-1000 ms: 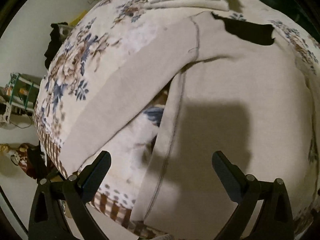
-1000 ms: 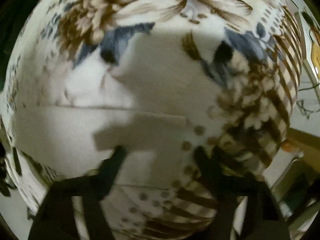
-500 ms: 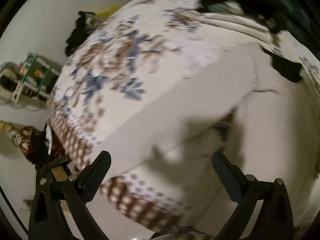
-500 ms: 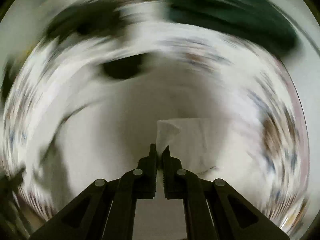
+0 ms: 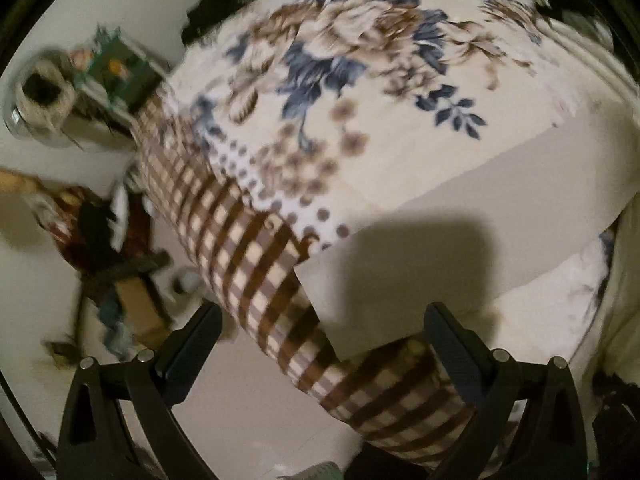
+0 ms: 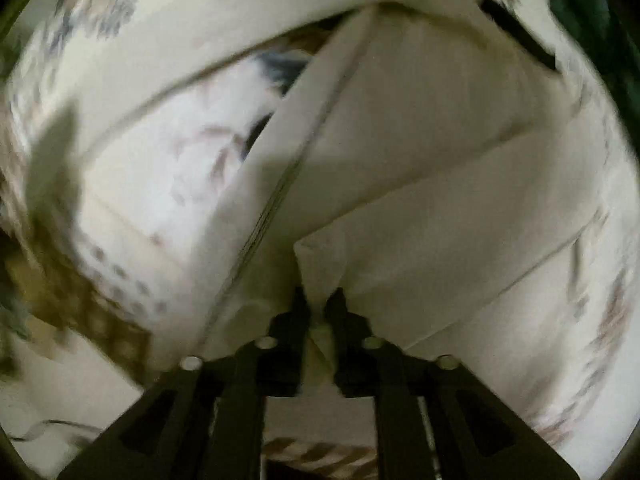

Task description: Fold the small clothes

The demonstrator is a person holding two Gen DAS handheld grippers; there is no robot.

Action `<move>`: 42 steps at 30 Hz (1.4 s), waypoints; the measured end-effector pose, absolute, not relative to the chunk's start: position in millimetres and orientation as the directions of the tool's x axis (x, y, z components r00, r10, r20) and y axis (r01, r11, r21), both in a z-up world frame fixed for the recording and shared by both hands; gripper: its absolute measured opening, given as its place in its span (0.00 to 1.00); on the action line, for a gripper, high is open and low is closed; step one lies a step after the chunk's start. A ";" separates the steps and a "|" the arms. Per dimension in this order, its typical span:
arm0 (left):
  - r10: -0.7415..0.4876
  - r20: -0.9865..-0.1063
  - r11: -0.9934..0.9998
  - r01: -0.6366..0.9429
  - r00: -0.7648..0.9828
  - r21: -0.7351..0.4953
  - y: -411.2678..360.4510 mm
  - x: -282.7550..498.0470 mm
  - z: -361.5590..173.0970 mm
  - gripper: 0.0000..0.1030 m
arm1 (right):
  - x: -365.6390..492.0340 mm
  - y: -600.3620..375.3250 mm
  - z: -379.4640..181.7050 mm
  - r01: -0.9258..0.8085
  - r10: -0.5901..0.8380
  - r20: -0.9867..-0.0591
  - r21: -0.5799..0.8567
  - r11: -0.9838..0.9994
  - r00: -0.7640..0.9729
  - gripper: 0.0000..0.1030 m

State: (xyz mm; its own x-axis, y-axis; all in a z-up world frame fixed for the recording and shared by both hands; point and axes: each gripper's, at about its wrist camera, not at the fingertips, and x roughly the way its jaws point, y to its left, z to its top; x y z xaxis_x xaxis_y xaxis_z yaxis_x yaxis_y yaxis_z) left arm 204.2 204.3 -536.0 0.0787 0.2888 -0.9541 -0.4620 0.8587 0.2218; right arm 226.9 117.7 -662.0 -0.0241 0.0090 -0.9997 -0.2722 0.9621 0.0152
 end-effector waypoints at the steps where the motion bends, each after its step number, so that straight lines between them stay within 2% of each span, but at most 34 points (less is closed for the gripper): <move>1: 0.246 -0.966 0.857 -0.483 0.081 0.178 213.1 200.2 -538.1 1.00 | 228.6 108.3 -657.3 -0.222 0.069 -0.997 0.074 0.972 -0.031 0.43; 2: 0.194 -0.977 0.849 -0.514 0.088 0.122 224.6 195.3 -541.0 1.00 | 230.0 93.7 -650.5 -0.153 0.146 -0.989 0.148 0.977 -0.025 0.60; 3: 0.146 -0.984 0.840 -0.538 0.101 0.070 233.3 191.2 -543.9 1.00 | 230.5 82.0 -646.1 -0.103 0.194 -0.981 0.195 0.975 -0.017 0.68; 5: 0.026 -0.991 0.803 -0.593 0.128 -0.055 253.4 181.7 -555.8 1.00 | 230.9 56.1 -640.1 -0.008 0.258 -0.966 0.258 0.966 -0.006 0.68; 8: -0.177 -0.961 0.710 -0.649 0.211 -0.273 276.4 171.5 -578.7 1.00 | 229.7 18.8 -640.5 0.131 0.257 -0.966 0.256 0.958 0.012 0.68; 10: -0.261 -0.936 0.640 -0.683 0.237 -0.351 286.1 168.1 -599.3 1.00 | 236.1 -3.4 -649.6 0.222 0.244 -0.970 0.236 0.946 -0.011 0.68; 12: -0.281 -0.925 0.600 -0.705 0.255 -0.377 289.8 167.4 -613.1 0.98 | 239.3 -20.3 -651.6 0.296 0.260 -0.965 0.241 0.925 -0.029 0.68; 14: -0.271 -0.926 0.595 -0.710 0.263 -0.376 288.4 172.8 -622.4 0.89 | 233.5 -37.8 -659.1 0.347 0.278 -0.960 0.246 0.905 -0.043 0.68; 16: -0.206 -0.949 0.623 -0.717 0.237 -0.314 284.7 177.4 -621.1 0.55 | 226.9 -57.5 -657.4 0.362 0.265 -0.963 0.231 0.903 -0.048 0.68; 17: -0.166 -0.959 0.636 -0.718 0.231 -0.283 282.8 177.9 -616.2 0.42 | 224.8 -60.0 -656.4 0.361 0.256 -0.966 0.223 0.906 -0.047 0.68; 18: -0.116 -0.970 0.660 -0.713 0.215 -0.237 280.1 177.8 -608.2 0.18 | 222.4 -62.5 -653.9 0.354 0.243 -0.969 0.213 0.911 -0.042 0.68; 19: -0.088 -0.973 0.674 -0.707 0.214 -0.216 278.3 177.3 -601.8 0.03 | 221.7 -65.4 -652.5 0.345 0.230 -0.972 0.205 0.916 -0.035 0.68; 24: 0.138 -0.956 0.791 -0.610 0.258 -0.050 248.2 178.6 -533.3 0.01 | 215.5 -90.0 -637.5 0.301 0.178 -0.984 0.172 0.938 0.006 0.68; 29: 0.183 -0.905 0.882 -0.472 0.383 -0.021 193.0 192.1 -469.5 0.01 | 200.1 -150.5 -631.2 0.325 0.248 -0.968 0.243 0.914 0.027 0.68; 31: 0.149 -0.891 0.920 -0.390 0.429 -0.034 160.5 202.9 -453.4 0.01 | 195.8 -177.7 -623.5 0.325 0.249 -0.967 0.250 0.912 0.045 0.68; 35: 0.013 -0.887 0.988 -0.140 0.462 -0.058 38.1 222.5 -442.7 0.01 | 178.1 -232.0 -609.4 0.327 0.232 -0.971 0.237 0.915 0.056 0.68; 38: -0.116 -0.901 0.993 0.053 0.417 -0.104 -61.9 219.6 -454.3 0.01 | 160.4 -287.3 -603.7 0.366 0.236 -0.970 0.240 0.899 0.057 0.68; 42: -0.224 -0.920 0.947 0.297 0.321 -0.127 -183.2 191.2 -481.5 0.01 | 128.8 -340.4 -608.1 0.428 0.223 -0.974 0.220 0.876 0.045 0.68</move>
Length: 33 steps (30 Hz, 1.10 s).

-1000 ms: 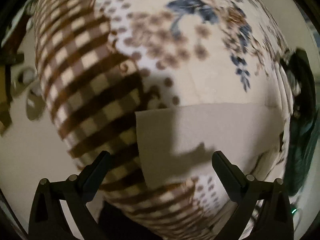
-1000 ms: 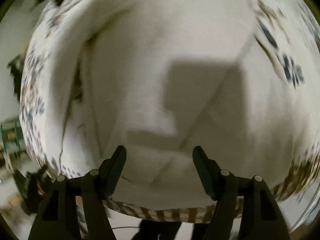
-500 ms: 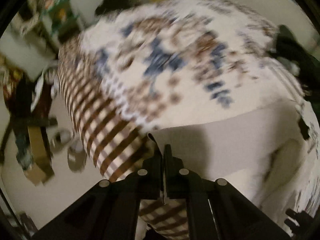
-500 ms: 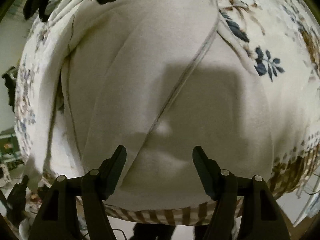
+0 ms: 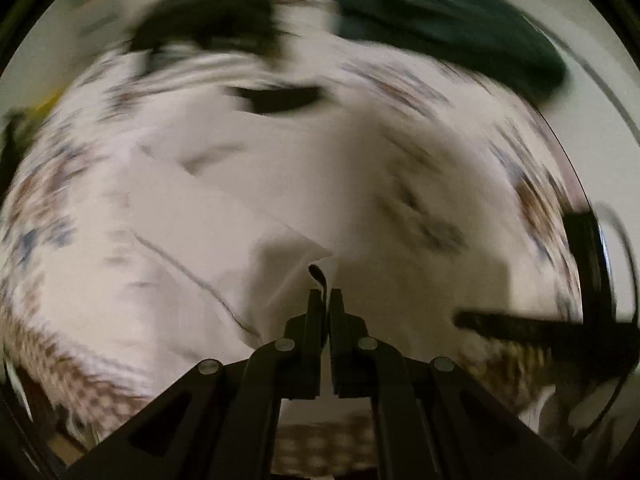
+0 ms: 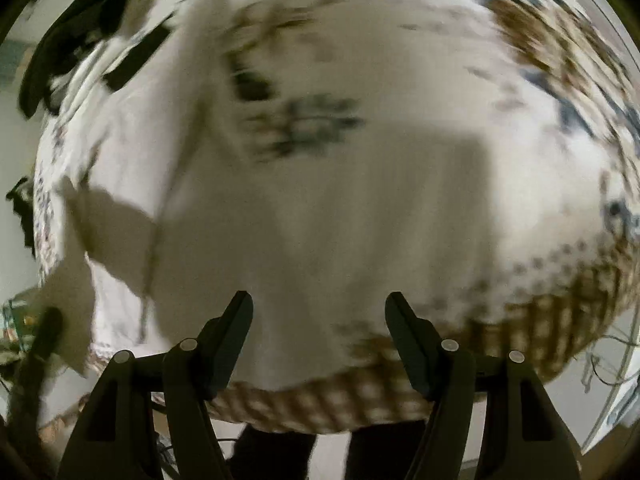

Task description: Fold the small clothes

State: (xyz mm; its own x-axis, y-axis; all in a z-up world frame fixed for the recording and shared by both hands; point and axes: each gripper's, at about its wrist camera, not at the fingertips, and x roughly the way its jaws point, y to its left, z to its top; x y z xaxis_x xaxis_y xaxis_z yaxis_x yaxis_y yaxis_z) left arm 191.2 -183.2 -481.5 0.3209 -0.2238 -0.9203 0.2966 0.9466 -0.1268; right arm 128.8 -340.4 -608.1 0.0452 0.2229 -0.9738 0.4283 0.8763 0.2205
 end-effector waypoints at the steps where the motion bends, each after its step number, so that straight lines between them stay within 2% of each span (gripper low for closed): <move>1: -0.235 -0.923 0.937 0.324 0.306 -0.131 -197.3 183.5 -486.1 0.01 | 120.0 -357.0 -609.2 0.441 0.220 -0.975 0.214 0.872 0.039 0.68; 6: -0.243 -0.951 0.904 0.401 0.191 -0.151 -244.2 163.6 -526.8 0.06 | 81.4 -420.8 -613.1 0.508 0.237 -0.971 0.208 0.836 0.007 0.68; 9: -0.215 -0.962 0.925 0.350 0.166 -0.146 -232.3 169.2 -535.2 0.06 | 67.7 -442.6 -609.7 0.536 0.261 -0.965 0.230 0.812 0.018 0.69; 11: -0.212 -0.964 0.942 0.296 0.162 -0.158 -217.8 179.4 -538.7 0.12 | 62.5 -450.2 -608.8 0.546 0.280 -0.960 0.247 0.801 0.023 0.68; 12: -0.202 -0.965 0.951 0.270 0.166 -0.153 -208.4 185.7 -538.8 0.33 | 59.0 -458.3 -608.1 0.546 0.296 -0.955 0.262 0.796 0.026 0.68; 13: -0.200 -0.965 0.958 0.242 0.172 -0.155 -197.5 190.4 -538.4 0.68 | 62.6 -455.0 -610.5 0.541 0.319 -0.947 0.283 0.792 0.029 0.68; 14: -0.197 -0.964 0.967 0.200 0.178 -0.160 -179.5 196.1 -535.4 0.82 | 66.6 -447.5 -612.9 0.535 0.333 -0.943 0.294 0.792 0.026 0.68; 15: -0.188 -0.963 0.975 0.154 0.193 -0.160 -160.8 200.5 -531.0 0.89 | 68.5 -445.7 -614.9 0.525 0.348 -0.937 0.306 0.794 0.020 0.68; 22: -0.025 -0.976 0.966 -0.246 0.215 -0.079 26.3 198.5 -536.1 0.88 | 77.0 -408.1 -642.9 0.453 0.457 -0.889 0.397 0.798 -0.025 0.68; 25: -0.046 -0.984 0.951 -0.295 0.169 -0.095 62.4 187.6 -559.6 0.86 | 78.4 -391.0 -661.3 0.475 0.484 -0.874 0.412 0.777 -0.034 0.68; 28: -0.146 -0.982 0.947 -0.271 0.117 -0.173 66.4 184.0 -582.1 0.86 | 77.5 -385.5 -668.8 0.487 0.499 -0.866 0.423 0.764 -0.031 0.68; 29: -0.155 -0.982 0.950 -0.256 0.111 -0.179 61.8 184.4 -585.6 0.86 | 75.7 -384.5 -668.9 0.483 0.498 -0.867 0.425 0.766 -0.028 0.67; 30: -0.167 -0.980 0.953 -0.238 0.109 -0.189 53.4 185.2 -591.1 0.85 | 73.5 -382.4 -669.4 0.475 0.502 -0.865 0.429 0.768 -0.030 0.59; 31: -0.179 -0.978 0.953 -0.228 0.108 -0.200 49.9 184.8 -594.6 0.75 | 78.4 -365.9 -673.3 0.470 0.504 -0.863 0.431 0.771 -0.037 0.52; 32: -0.178 -0.980 0.957 -0.214 0.094 -0.194 42.6 183.9 -600.7 0.62 | 79.9 -360.3 -674.6 0.462 0.508 -0.860 0.431 0.775 -0.048 0.39; 33: -0.158 -0.985 0.965 -0.200 0.074 -0.170 36.8 183.7 -604.7 0.28 | 77.4 -358.0 -674.1 0.451 0.508 -0.859 0.433 0.781 -0.056 0.30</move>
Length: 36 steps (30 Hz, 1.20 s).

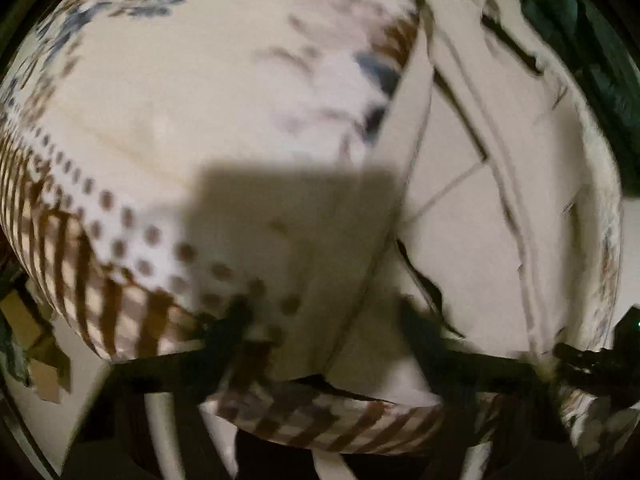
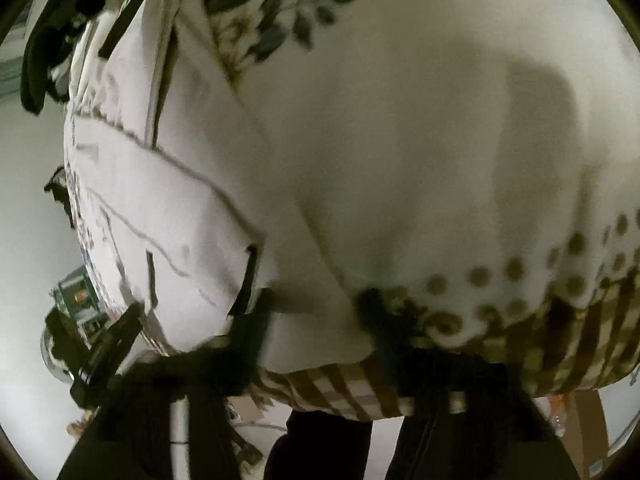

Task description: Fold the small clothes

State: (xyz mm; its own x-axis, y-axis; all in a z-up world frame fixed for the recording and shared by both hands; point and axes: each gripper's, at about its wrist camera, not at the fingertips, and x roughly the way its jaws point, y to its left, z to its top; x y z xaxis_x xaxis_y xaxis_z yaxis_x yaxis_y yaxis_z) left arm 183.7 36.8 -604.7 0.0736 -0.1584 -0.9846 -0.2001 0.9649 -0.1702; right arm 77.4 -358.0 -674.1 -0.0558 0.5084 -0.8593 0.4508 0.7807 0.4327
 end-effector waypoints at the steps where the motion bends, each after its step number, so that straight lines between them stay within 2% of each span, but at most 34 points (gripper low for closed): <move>1: -0.146 -0.987 0.971 -0.180 0.066 -0.156 30.8 181.6 -607.3 0.09 | 83.4 -350.1 -675.3 0.448 0.507 -0.860 0.433 0.782 -0.054 0.21; 2: -0.137 -0.988 0.976 -0.160 0.077 -0.147 25.8 177.7 -606.4 0.06 | 81.6 -349.6 -674.0 0.447 0.503 -0.863 0.431 0.784 -0.050 0.03; 8: -0.163 -0.979 0.965 -0.189 0.119 -0.184 39.5 148.6 -593.5 0.04 | 81.0 -346.4 -665.3 0.464 0.429 -0.902 0.363 0.808 -0.041 0.02; 14: -0.304 -0.947 0.908 -0.270 0.103 -0.321 63.1 150.3 -563.1 0.04 | 95.3 -356.3 -650.7 0.562 0.584 -0.811 0.491 0.665 0.017 0.03; 19: -0.369 -0.912 0.840 -0.357 0.176 -0.409 81.9 194.3 -530.4 0.04 | 131.2 -376.7 -624.1 0.582 0.635 -0.762 0.575 0.575 0.125 0.03; 26: -0.334 -0.877 0.808 -0.374 0.346 -0.455 93.4 298.6 -516.0 0.04 | 228.2 -392.8 -608.4 0.528 0.612 -0.755 0.627 0.573 0.233 0.03; 28: -0.365 -0.863 0.791 -0.372 0.348 -0.485 95.4 319.0 -521.1 0.05 | 251.2 -399.0 -610.6 0.525 0.596 -0.764 0.622 0.581 0.246 0.07; 29: -0.384 -0.859 0.786 -0.369 0.338 -0.496 95.3 324.0 -523.8 0.05 | 257.4 -399.7 -609.2 0.530 0.579 -0.780 0.604 0.595 0.239 0.14; 30: -0.392 -0.857 0.786 -0.361 0.334 -0.501 94.6 330.2 -526.3 0.07 | 260.2 -398.9 -606.2 0.524 0.568 -0.786 0.600 0.604 0.244 0.25; 31: -0.387 -0.861 0.793 -0.356 0.331 -0.493 96.9 327.5 -526.8 0.15 | 261.4 -399.4 -601.4 0.505 0.556 -0.791 0.599 0.621 0.254 0.34; 32: -0.383 -0.866 0.799 -0.356 0.321 -0.485 101.7 318.9 -529.8 0.21 | 260.7 -398.6 -598.8 0.496 0.538 -0.805 0.584 0.643 0.251 0.53; 33: -0.385 -0.871 0.800 -0.361 0.304 -0.480 107.9 306.4 -535.3 0.33 | 258.6 -397.3 -596.6 0.491 0.507 -0.828 0.554 0.672 0.240 0.56; 34: -0.379 -0.879 0.804 -0.368 0.288 -0.467 107.7 301.2 -539.3 0.39 | 254.3 -397.6 -597.2 0.492 0.487 -0.843 0.531 0.690 0.226 0.56; 36: -0.375 -0.889 0.810 -0.374 0.262 -0.452 114.0 282.0 -547.6 0.40 | 245.7 -397.2 -599.9 0.482 0.474 -0.858 0.506 0.716 0.197 0.56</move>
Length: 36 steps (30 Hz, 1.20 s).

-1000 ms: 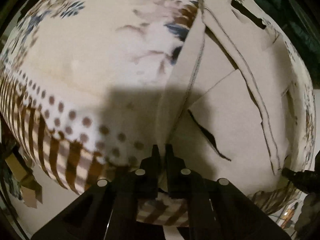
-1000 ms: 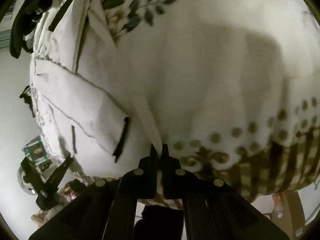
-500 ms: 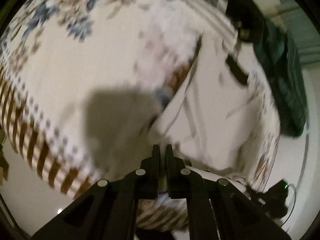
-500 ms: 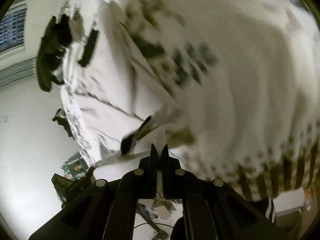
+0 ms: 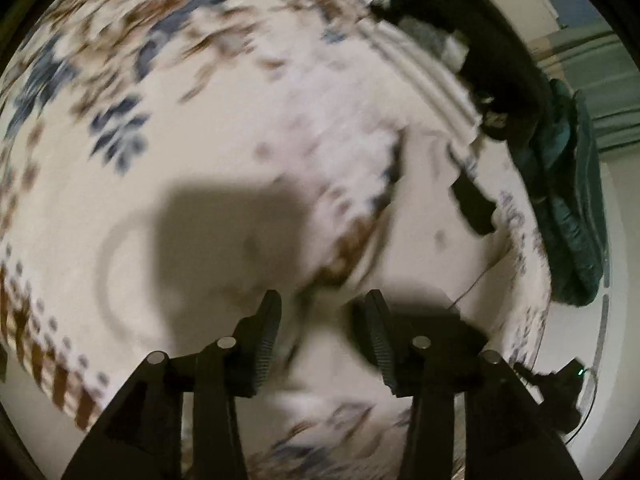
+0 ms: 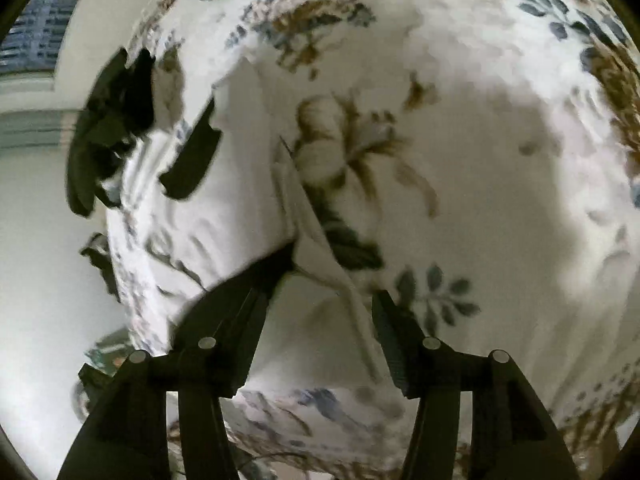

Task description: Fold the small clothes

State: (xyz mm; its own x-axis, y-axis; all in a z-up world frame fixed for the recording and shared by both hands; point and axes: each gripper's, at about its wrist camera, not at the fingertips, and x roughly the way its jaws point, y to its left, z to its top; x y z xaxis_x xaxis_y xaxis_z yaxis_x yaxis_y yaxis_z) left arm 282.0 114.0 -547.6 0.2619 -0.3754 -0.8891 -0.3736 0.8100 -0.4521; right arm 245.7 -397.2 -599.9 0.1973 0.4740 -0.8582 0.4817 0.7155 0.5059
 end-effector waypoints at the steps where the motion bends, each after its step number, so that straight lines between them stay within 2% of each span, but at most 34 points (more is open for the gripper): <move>1: -0.378 -0.893 0.815 -0.371 0.244 -0.446 114.7 275.0 -552.4 0.40 | 243.7 -393.4 -601.4 0.465 0.461 -0.870 0.486 0.740 0.176 0.56; 4: -0.384 -0.902 0.839 -0.334 0.196 -0.429 111.3 258.7 -562.5 0.40 | 242.7 -384.2 -603.7 0.392 0.392 -0.911 0.409 0.824 0.128 0.56; 7: -0.359 -0.926 0.891 -0.253 0.117 -0.378 94.0 259.7 -577.9 0.40 | 259.0 -356.0 -611.7 0.249 0.328 -0.944 0.325 0.912 0.030 0.56; 11: -0.285 -0.956 0.950 -0.112 0.072 -0.292 57.9 295.5 -591.0 0.40 | 283.6 -329.3 -631.4 0.120 0.267 -0.963 0.260 0.958 -0.040 0.55; 13: -0.253 -0.962 0.963 -0.068 0.107 -0.261 48.5 316.2 -589.9 0.40 | 296.9 -327.8 -637.8 0.131 0.284 -0.959 0.278 0.951 -0.026 0.39; 15: -0.229 -0.965 0.968 -0.074 0.125 -0.240 47.4 335.8 -589.7 0.40 | 305.8 -331.9 -639.3 0.173 0.280 -0.960 0.275 0.946 -0.001 0.07; 19: -0.303 -0.940 0.938 -0.127 0.156 -0.323 60.5 345.9 -581.5 0.40 | 315.7 -348.1 -630.8 0.266 0.316 -0.947 0.319 0.910 0.055 0.06; 20: -0.319 -0.934 0.931 -0.132 0.158 -0.340 62.8 344.1 -580.3 0.40 | 317.1 -350.7 -630.0 0.277 0.319 -0.946 0.322 0.905 0.058 0.10; 21: -0.336 -0.929 0.925 -0.132 0.158 -0.357 64.3 341.4 -580.3 0.40 | 318.6 -352.6 -632.3 0.283 0.320 -0.946 0.319 0.905 0.045 0.20; 23: -0.355 -0.923 0.918 -0.132 0.150 -0.374 65.3 337.3 -583.1 0.40 | 318.9 -354.8 -642.0 0.287 0.340 -0.941 0.326 0.901 0.004 0.24; 25: -0.364 -0.920 0.914 -0.132 0.144 -0.382 64.9 335.3 -586.3 0.40 | 316.3 -355.0 -651.3 0.304 0.386 -0.922 0.361 0.882 -0.024 0.22; 26: -0.362 -0.921 0.915 -0.135 0.143 -0.381 64.9 334.1 -587.2 0.40 | 315.0 -354.4 -650.4 0.299 0.376 -0.927 0.357 0.885 -0.006 0.05; 27: -0.360 -0.922 0.915 -0.137 0.144 -0.379 62.8 338.3 -588.7 0.40 | 314.0 -354.2 -646.4 0.290 0.350 -0.937 0.340 0.895 0.018 0.00; 33: -0.358 -0.918 0.915 -0.131 0.169 -0.381 57.7 342.6 -585.7 0.40 | 308.4 -375.6 -595.1 0.372 0.273 -0.931 0.349 0.860 0.242 0.00; 35: -0.358 -0.918 0.916 -0.129 0.170 -0.381 58.0 342.1 -585.2 0.40 | 311.6 -385.5 -598.9 0.394 0.343 -0.913 0.405 0.825 0.220 0.01; 36: -0.357 -0.918 0.915 -0.131 0.170 -0.381 59.1 341.2 -585.0 0.40 | 314.9 -386.2 -606.0 0.400 0.382 -0.908 0.420 0.815 0.174 0.07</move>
